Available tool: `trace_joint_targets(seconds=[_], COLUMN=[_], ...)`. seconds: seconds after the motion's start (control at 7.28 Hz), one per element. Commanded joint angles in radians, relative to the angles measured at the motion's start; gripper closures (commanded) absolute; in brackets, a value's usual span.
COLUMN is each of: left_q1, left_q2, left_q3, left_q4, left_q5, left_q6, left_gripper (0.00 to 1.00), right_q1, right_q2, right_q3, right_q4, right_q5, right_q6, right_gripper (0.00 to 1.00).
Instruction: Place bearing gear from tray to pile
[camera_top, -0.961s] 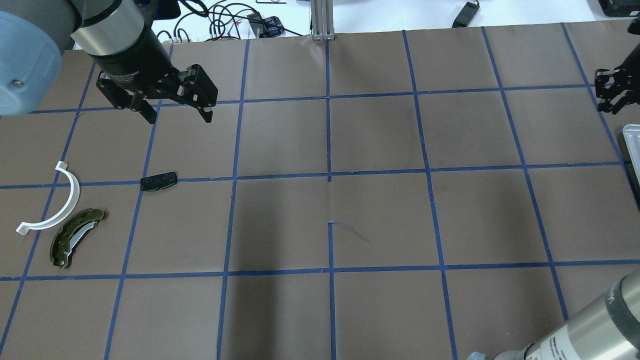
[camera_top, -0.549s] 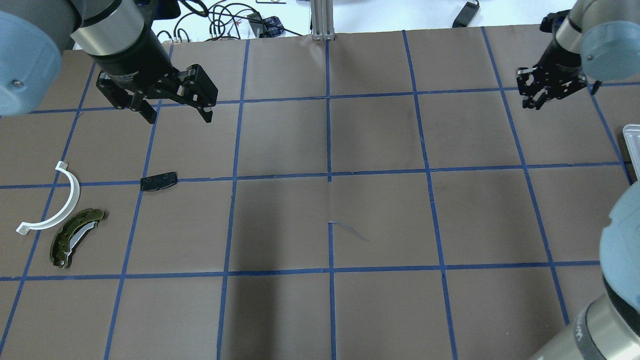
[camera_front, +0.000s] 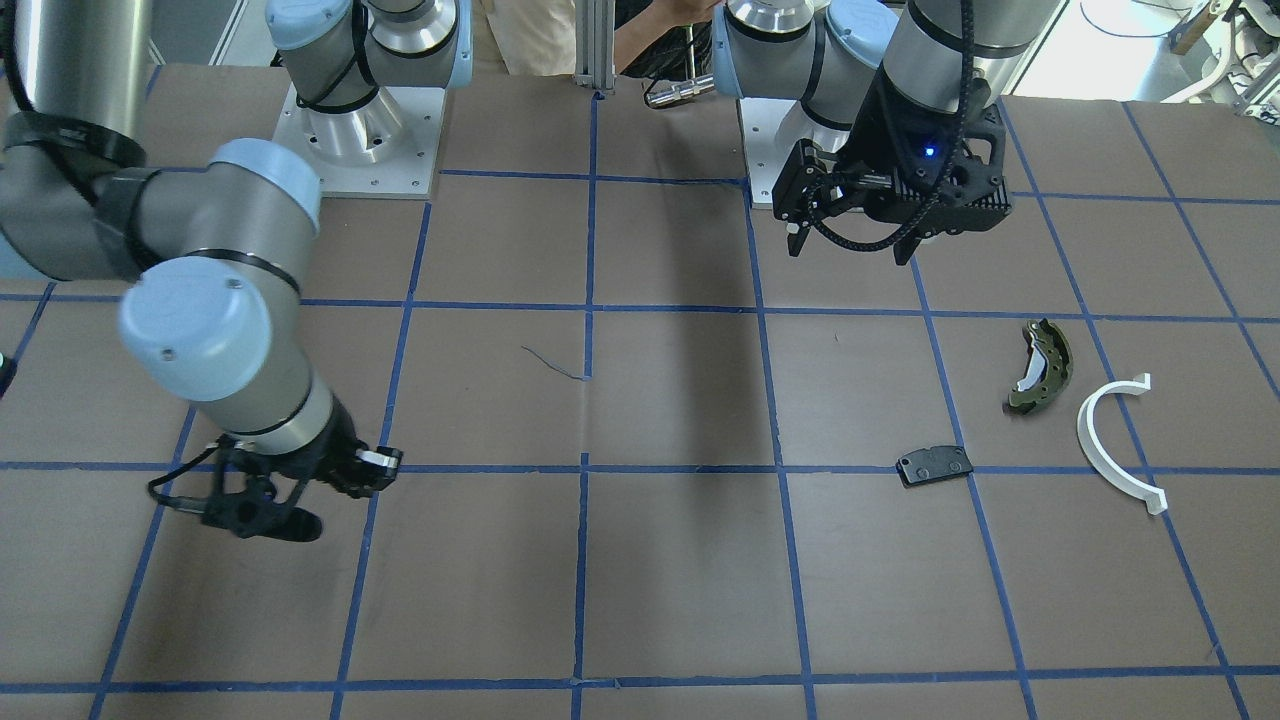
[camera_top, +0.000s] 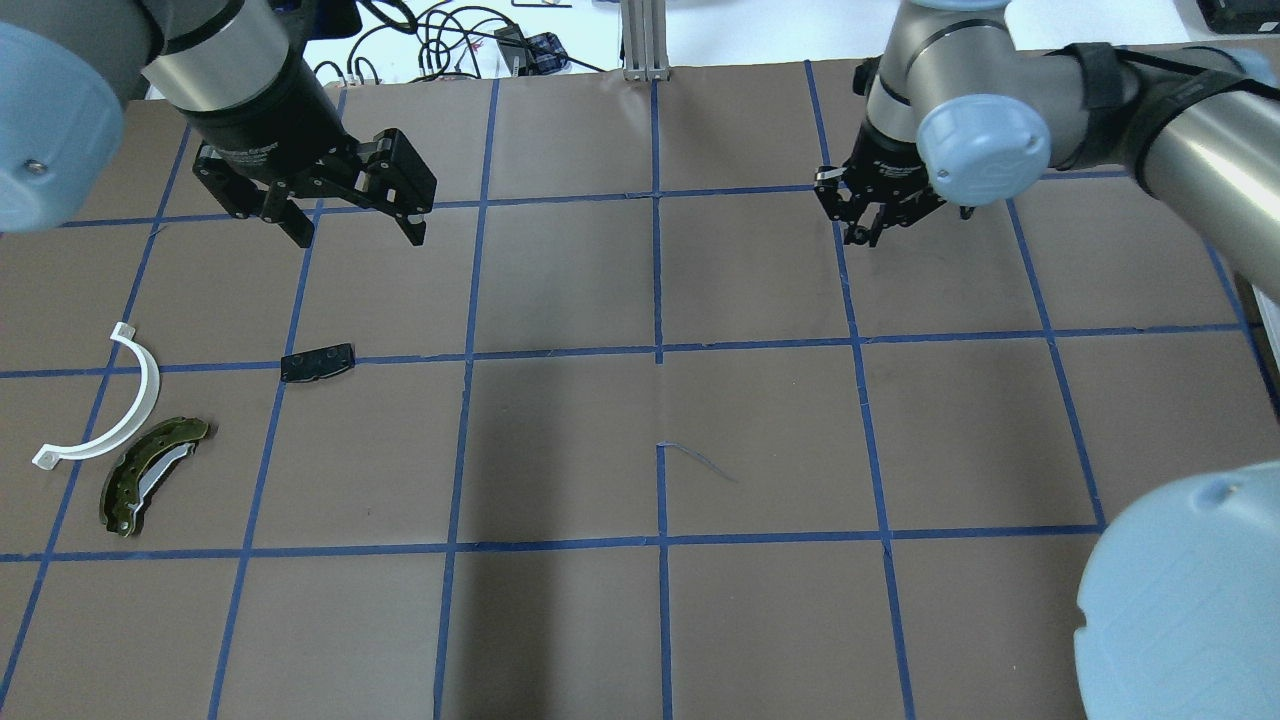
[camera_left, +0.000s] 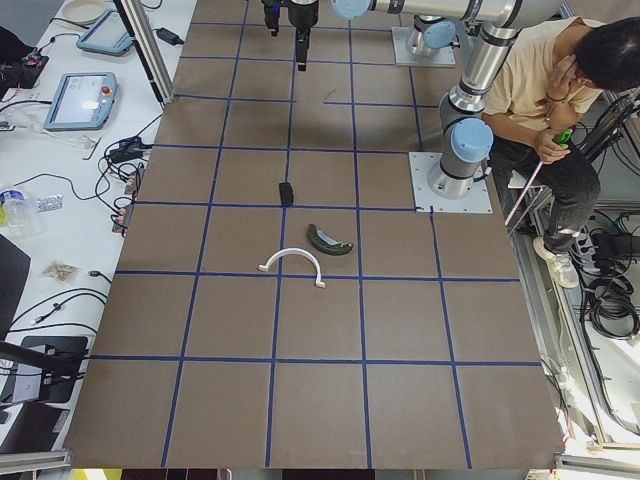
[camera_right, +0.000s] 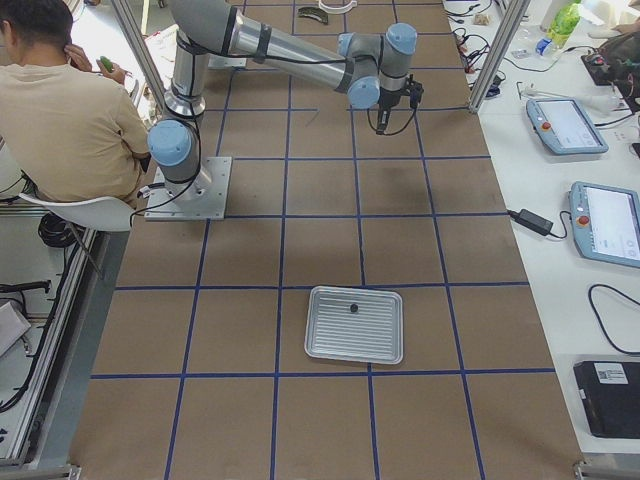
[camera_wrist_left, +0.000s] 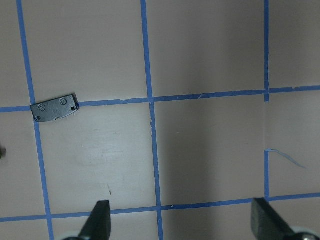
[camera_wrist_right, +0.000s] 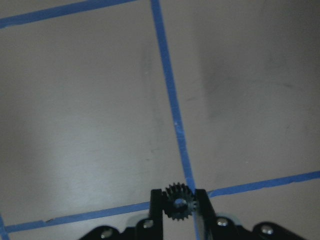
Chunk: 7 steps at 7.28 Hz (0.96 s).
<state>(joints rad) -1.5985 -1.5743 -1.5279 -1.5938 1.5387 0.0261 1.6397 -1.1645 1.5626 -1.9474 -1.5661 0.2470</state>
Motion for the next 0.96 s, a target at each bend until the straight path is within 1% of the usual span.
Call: trace_joint_targets(seconds=[0.0,0.14,0.27,0.41,0.55,0.69,0.82], left_q1=[0.0,0.002,0.002,0.002,0.002,0.003,0.002], left_q2=[-0.001,-0.001,0.0,0.0,0.003,0.002,-0.001], left_q3=[0.0,0.0,-0.002,-0.002,-0.005,-0.002,-0.003], left_q4=[0.0,0.0,0.0,0.0,-0.002,-0.002,-0.002], left_q5=[0.0,0.0,0.001,0.001,0.001,0.001,0.0], left_q6=[0.0,0.0,0.0,0.0,0.0,0.0,0.0], left_gripper=[0.0,0.0,0.0,0.0,0.0,0.0,0.0], right_q1=[0.159,0.176,0.199,0.254,0.311,0.328,0.331], right_q2=[0.0,-0.001,-0.001,0.0,0.009,0.014,0.014], right_q3=[0.014,0.043,0.075,0.1,0.128,0.163,0.201], right_q4=[-0.001,-0.001,-0.007,-0.063,-0.114,-0.172,-0.215], right_q5=[0.0,0.003,0.041,0.067,0.069,0.067,0.069], right_q6=[0.15,0.158,0.187,0.255,0.323,0.339,0.339], right_gripper=[1.0,0.99,0.99,0.99,0.95,0.95,0.92])
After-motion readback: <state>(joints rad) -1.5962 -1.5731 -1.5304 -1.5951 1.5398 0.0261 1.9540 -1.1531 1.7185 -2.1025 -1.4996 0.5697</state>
